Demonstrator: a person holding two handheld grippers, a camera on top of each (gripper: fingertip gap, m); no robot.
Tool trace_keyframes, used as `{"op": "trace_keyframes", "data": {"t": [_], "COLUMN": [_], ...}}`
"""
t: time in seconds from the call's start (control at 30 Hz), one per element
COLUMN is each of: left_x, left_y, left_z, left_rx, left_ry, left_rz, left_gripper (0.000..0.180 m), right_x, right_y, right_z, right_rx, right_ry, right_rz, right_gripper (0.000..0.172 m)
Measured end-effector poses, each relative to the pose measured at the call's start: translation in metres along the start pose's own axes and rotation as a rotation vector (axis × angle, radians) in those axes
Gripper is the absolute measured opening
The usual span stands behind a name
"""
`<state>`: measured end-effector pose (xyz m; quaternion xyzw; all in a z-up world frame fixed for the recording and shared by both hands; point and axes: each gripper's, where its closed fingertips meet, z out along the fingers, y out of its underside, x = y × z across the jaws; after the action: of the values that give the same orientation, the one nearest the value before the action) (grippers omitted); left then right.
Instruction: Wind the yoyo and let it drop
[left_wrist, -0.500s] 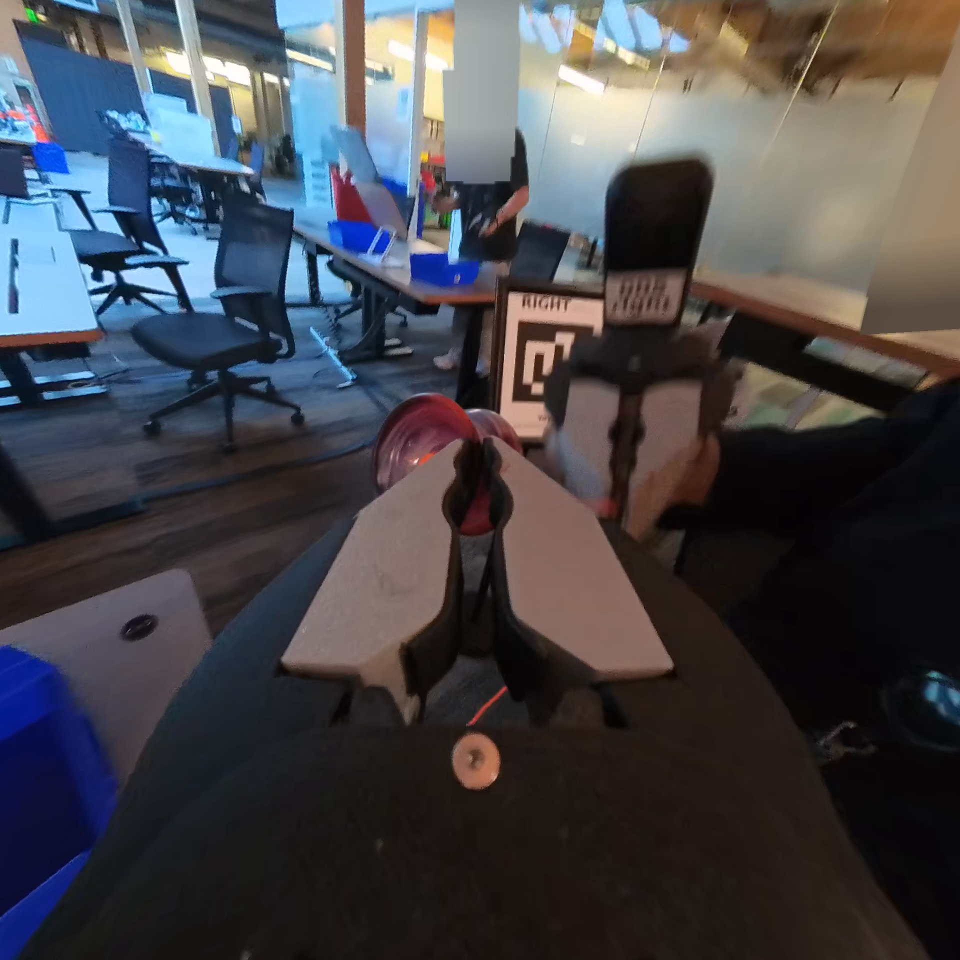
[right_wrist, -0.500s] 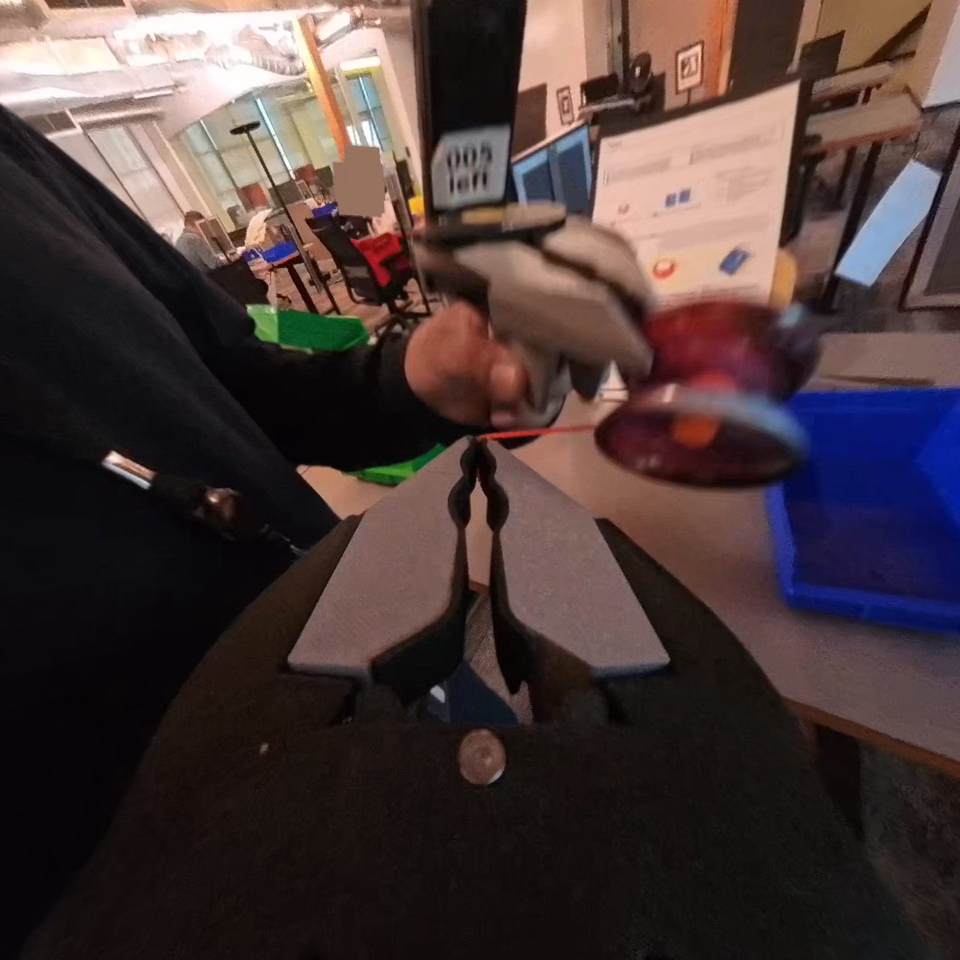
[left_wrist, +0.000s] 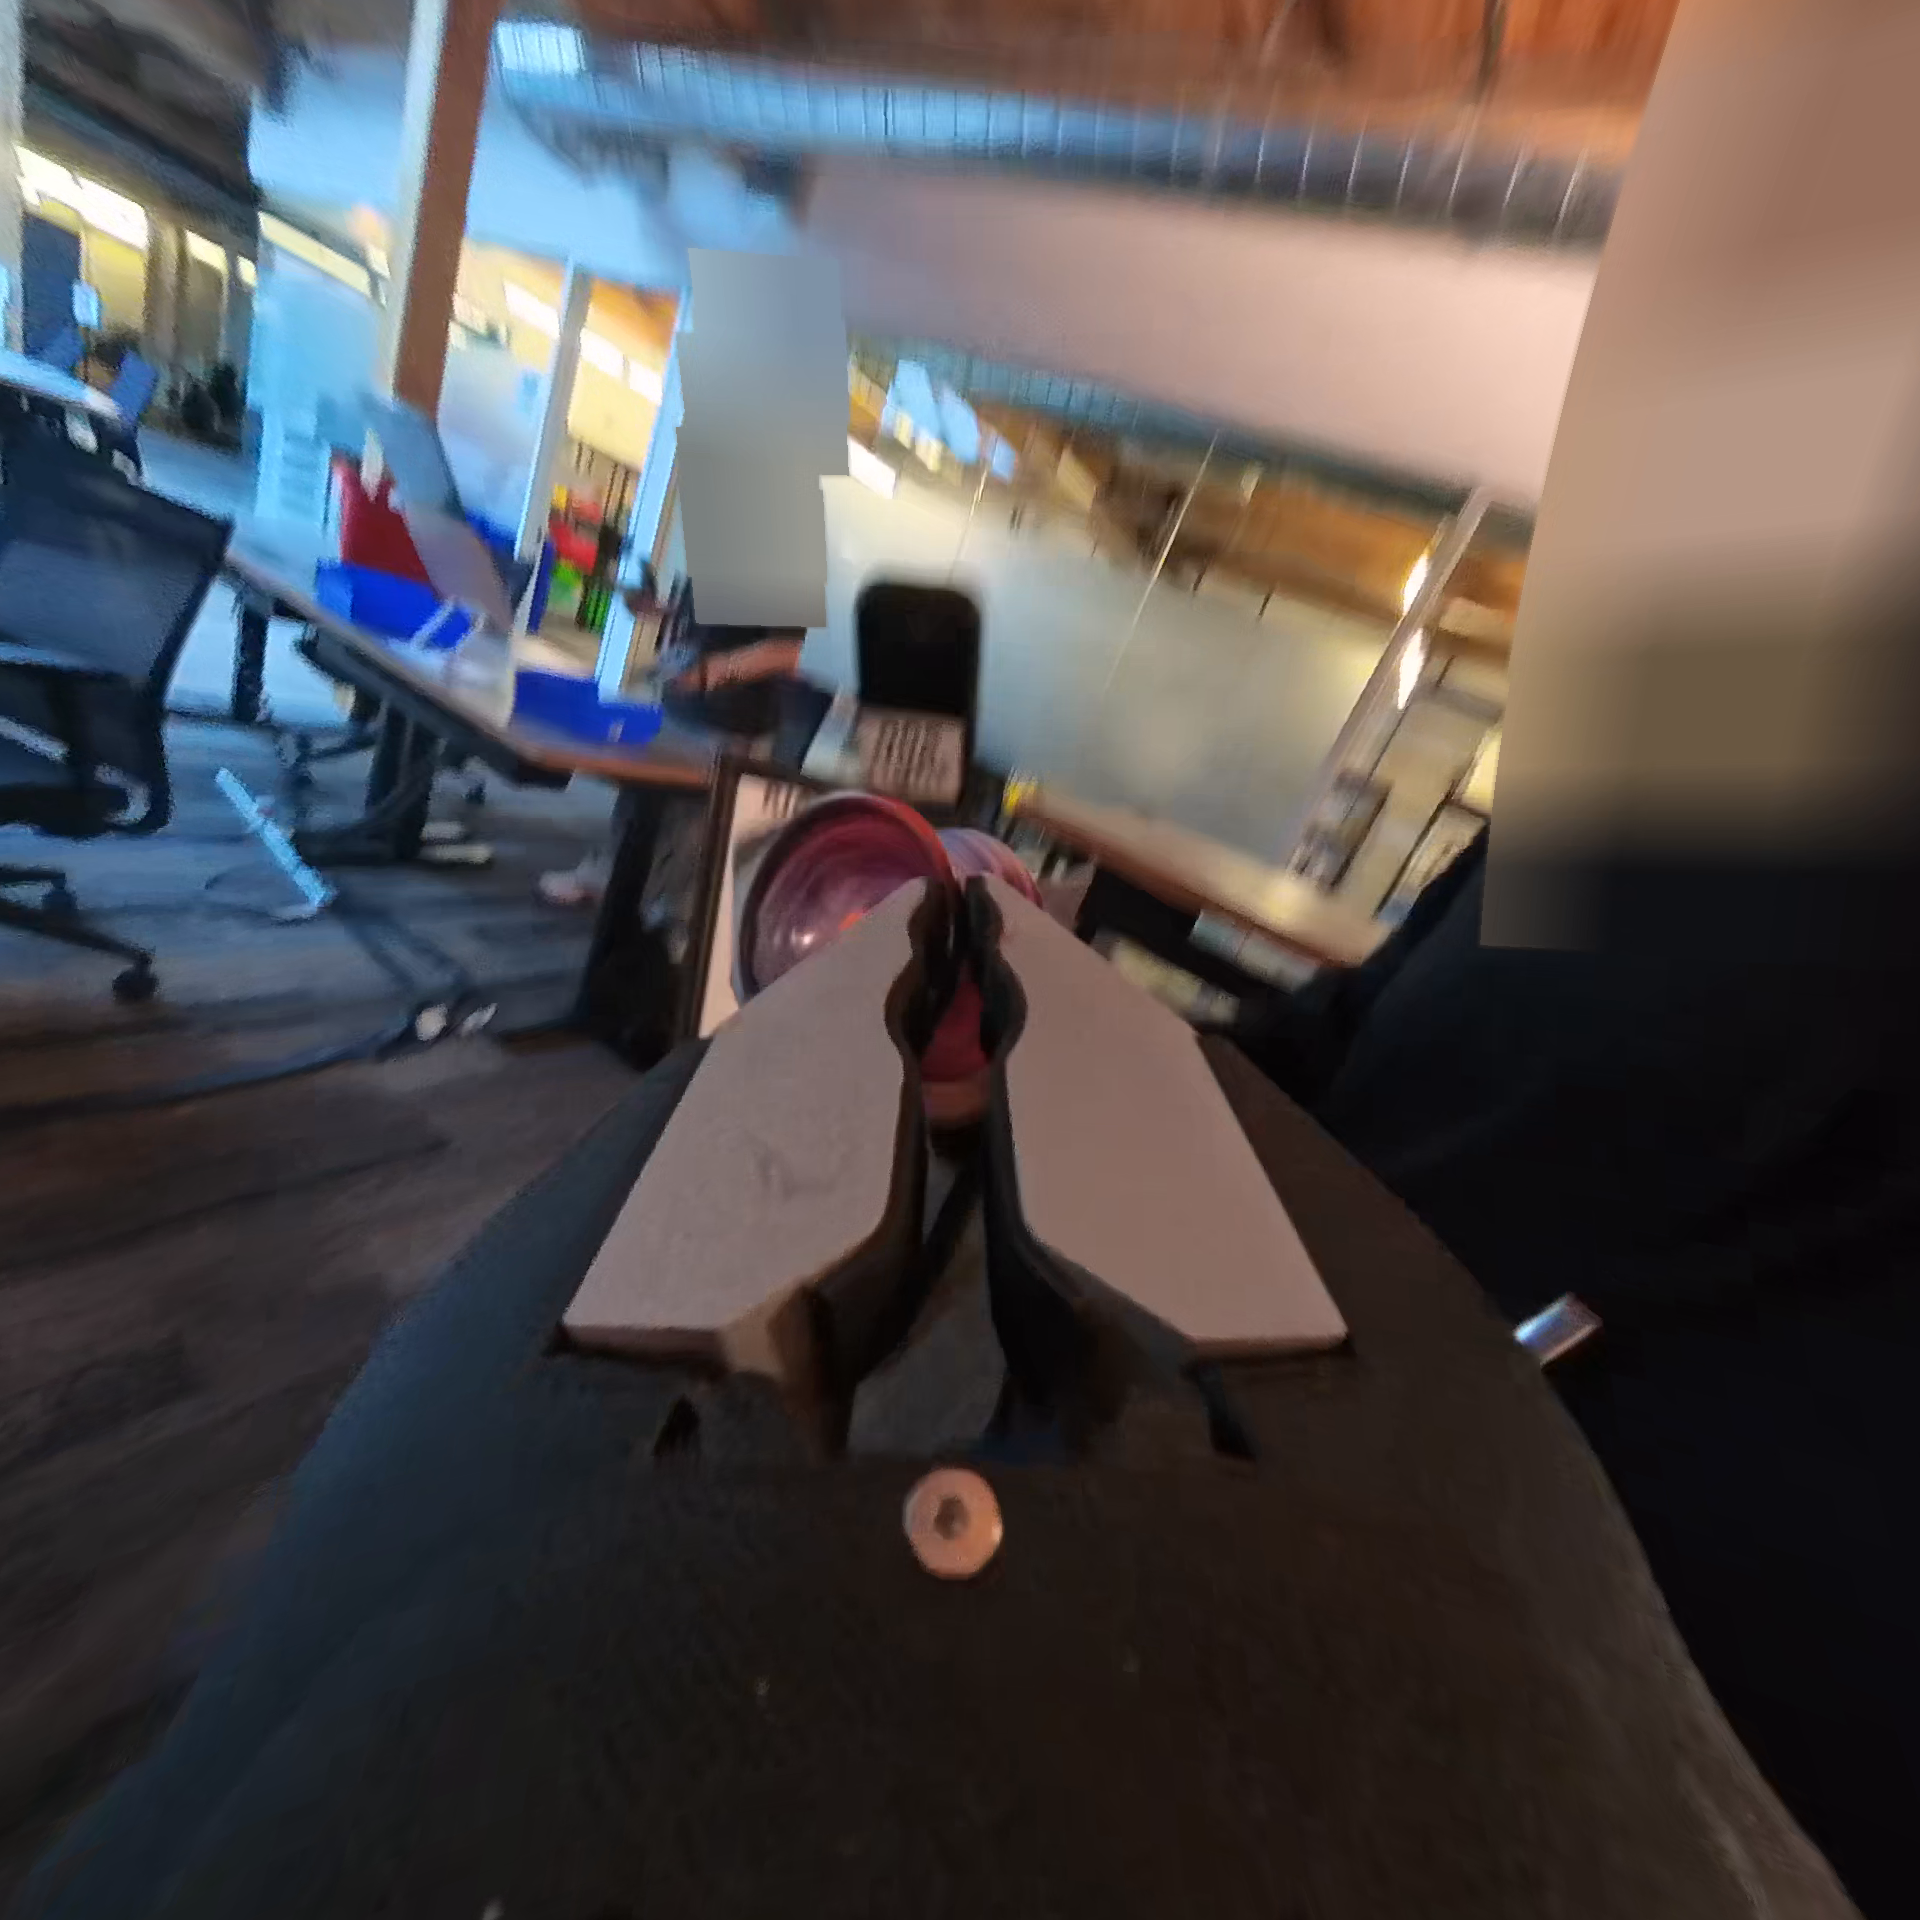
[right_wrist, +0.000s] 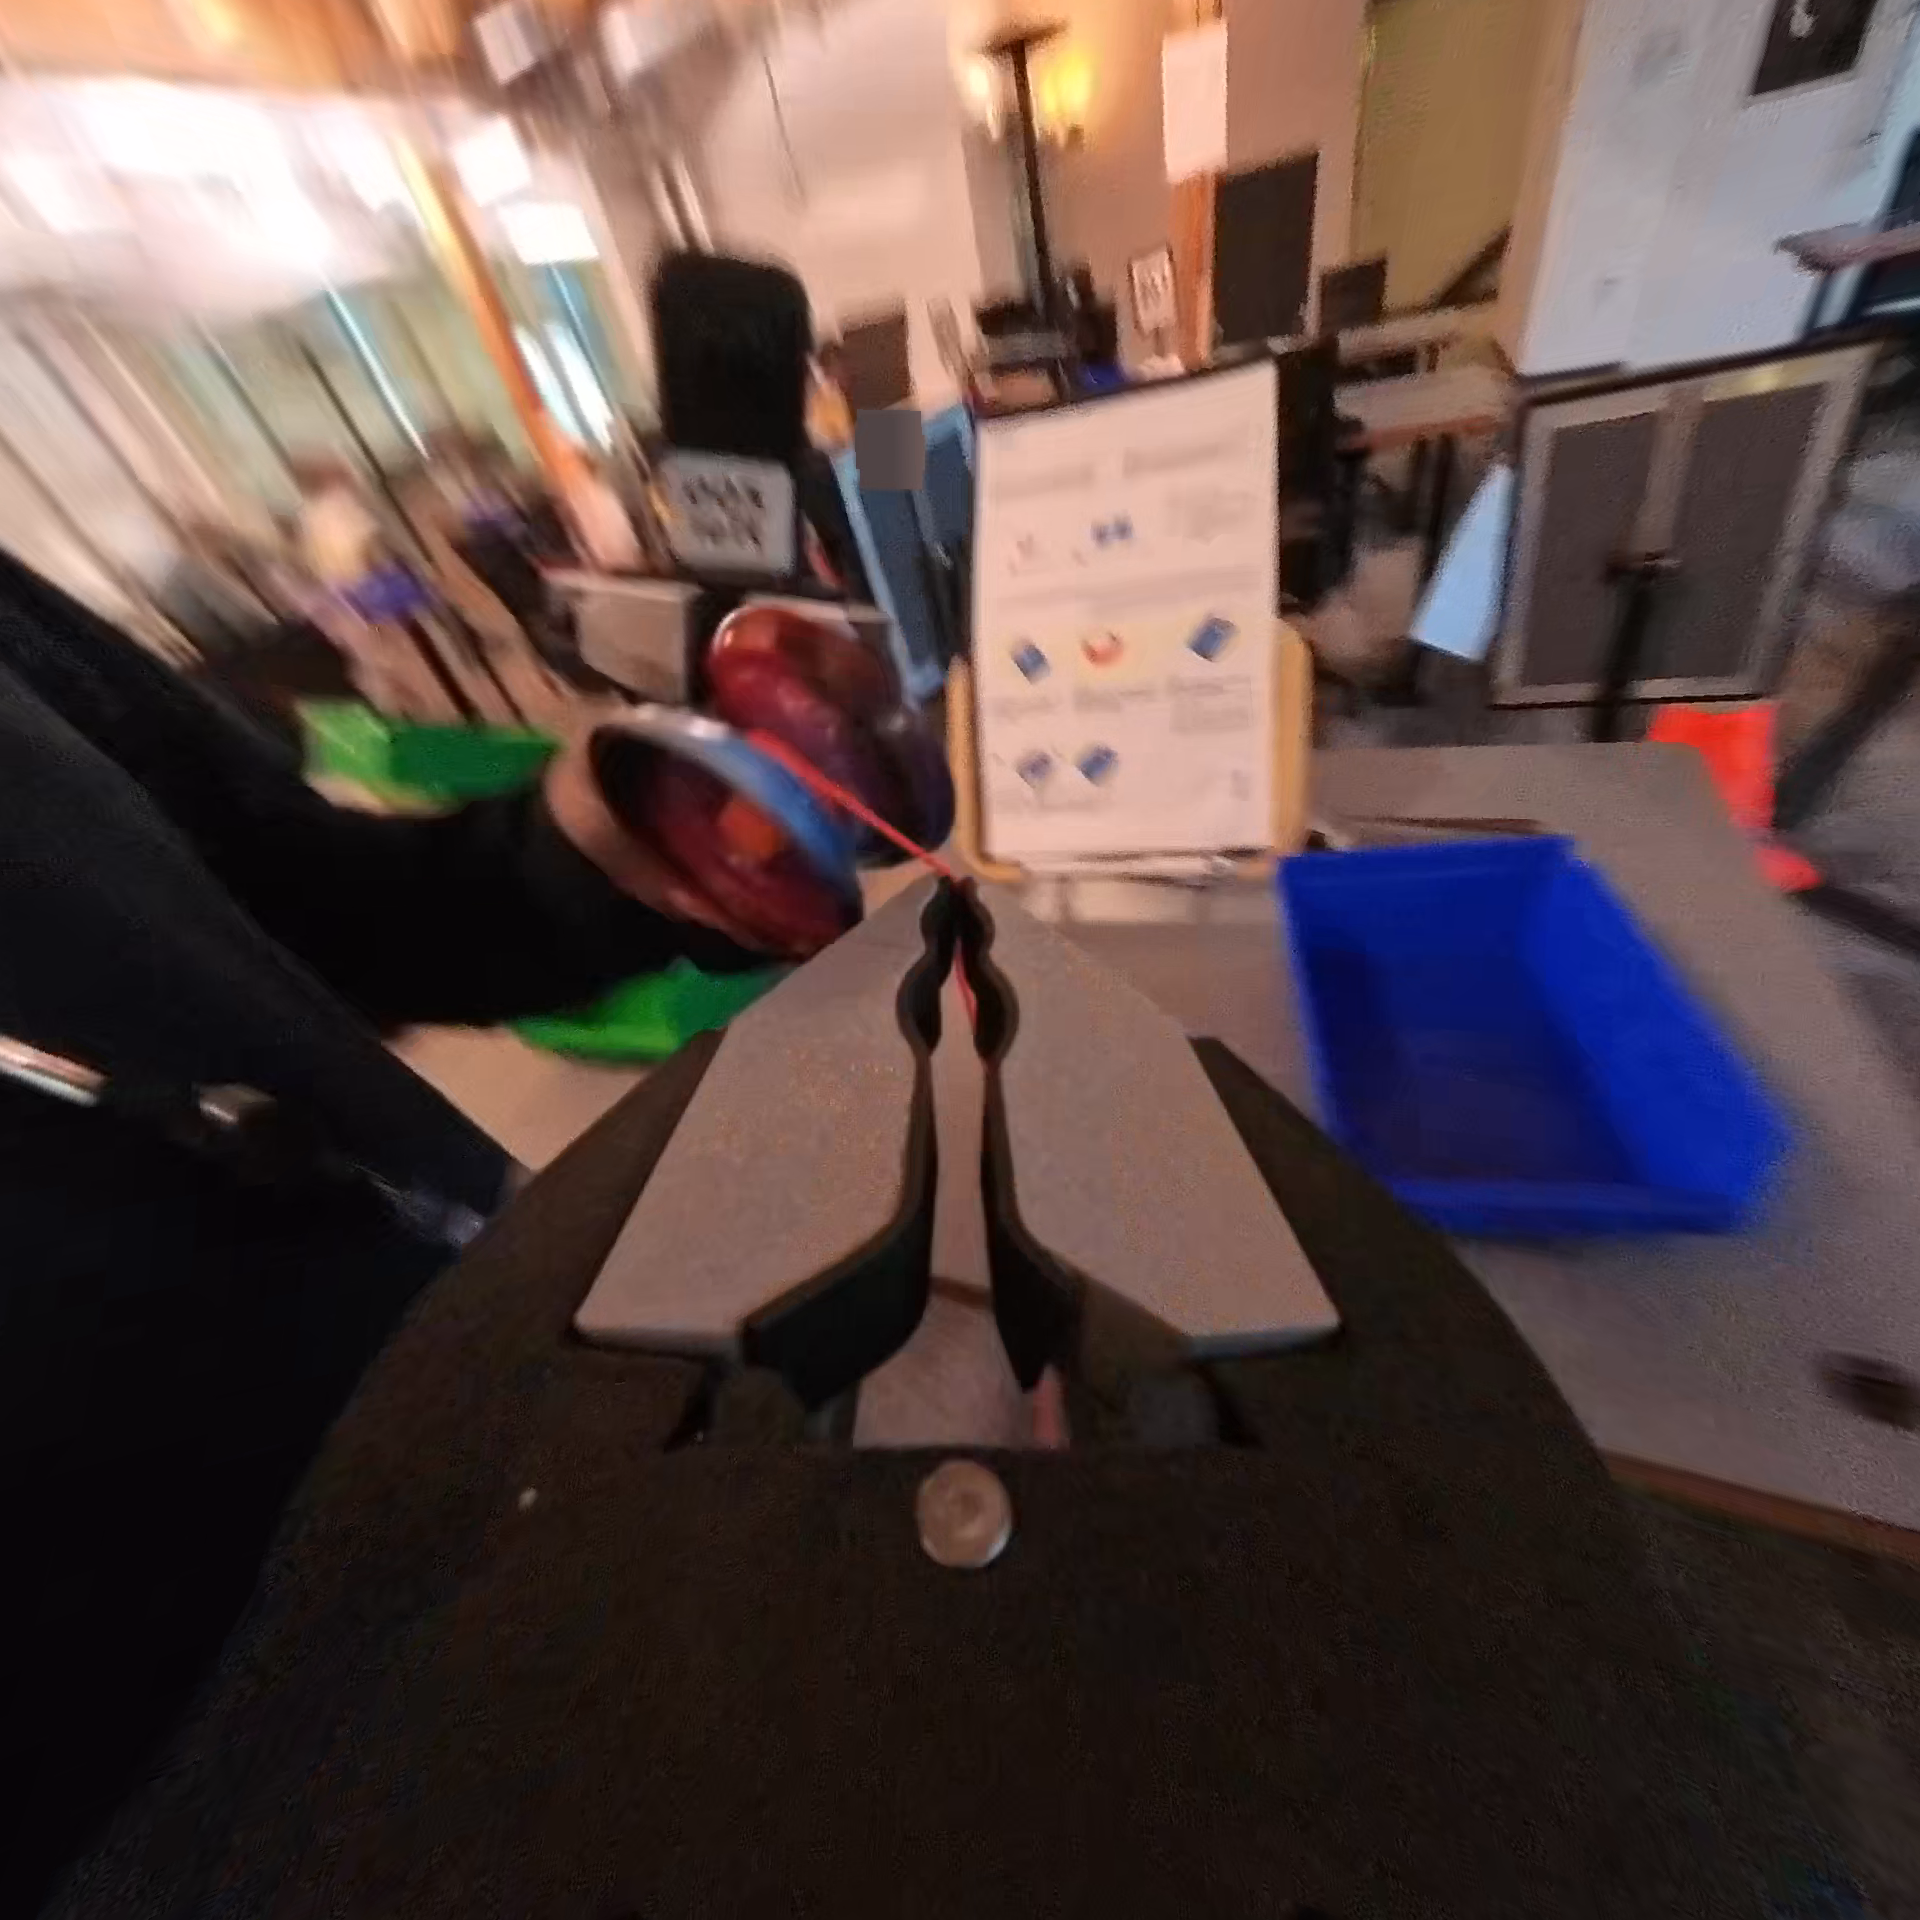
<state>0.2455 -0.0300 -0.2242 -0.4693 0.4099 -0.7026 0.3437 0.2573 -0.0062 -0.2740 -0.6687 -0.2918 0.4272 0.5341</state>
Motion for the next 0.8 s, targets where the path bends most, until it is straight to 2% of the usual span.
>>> {"op": "trace_keyframes", "data": {"t": [0.07, 0.13, 0.2, 0.33, 0.43, 0.53, 0.6, 0.67, 0.73, 0.8], "left_x": [-0.004, -0.014, -0.022, -0.05, -0.052, -0.04, -0.022, 0.001, 0.021, 0.024], "left_y": [-0.019, -0.02, -0.016, 0.004, 0.016, 0.022, 0.026, 0.024, 0.011, -0.005], "left_z": [-0.009, -0.012, -0.011, -0.013, -0.011, -0.007, 0.001, 0.01, 0.015, 0.015], "left_rx": [0.117, 0.121, 0.111, -0.045, -0.147, -0.186, -0.193, -0.171, -0.09, -0.01], "left_ry": [-0.003, -0.068, -0.128, -0.365, -0.401, -0.335, -0.228, -0.112, -0.02, -0.019], "left_rz": [-0.048, -0.021, 0.006, 0.234, 0.313, 0.322, 0.289, 0.276, 0.266, 0.258], "left_gripper": [0.001, 0.002, 0.001, 0.001, 0.002, 0.002, 0.002, 0.002, 0.002, 0.002], "right_x": [-0.013, -0.029, -0.044, -0.069, -0.055, -0.021, -0.002, 0.007, 0.0, -0.015], "right_y": [0.013, 0.036, 0.043, 0.023, 0.003, -0.031, -0.035, -0.029, -0.014, -0.004], "right_z": [0.009, 0.022, 0.03, 0.029, 0.01, -0.021, -0.033, -0.033, -0.02, -0.004], "right_rx": [0.045, -0.029, -0.081, -0.172, -0.285, -0.344, -0.395, -0.397, -0.349, -0.231], "right_ry": [-0.057, -0.063, -0.063, -0.101, 0.045, 0.253, 0.305, 0.29, 0.19, 0.101], "right_rz": [0.121, 0.103, 0.048, -0.068, -0.313, -0.486, -0.52, -0.508, -0.418, -0.302], "right_gripper": [0.0, 0.0, 0.0, 0.0, 0.0, 0.0, 0.0, 0.0, 0.0, 0.0]}}
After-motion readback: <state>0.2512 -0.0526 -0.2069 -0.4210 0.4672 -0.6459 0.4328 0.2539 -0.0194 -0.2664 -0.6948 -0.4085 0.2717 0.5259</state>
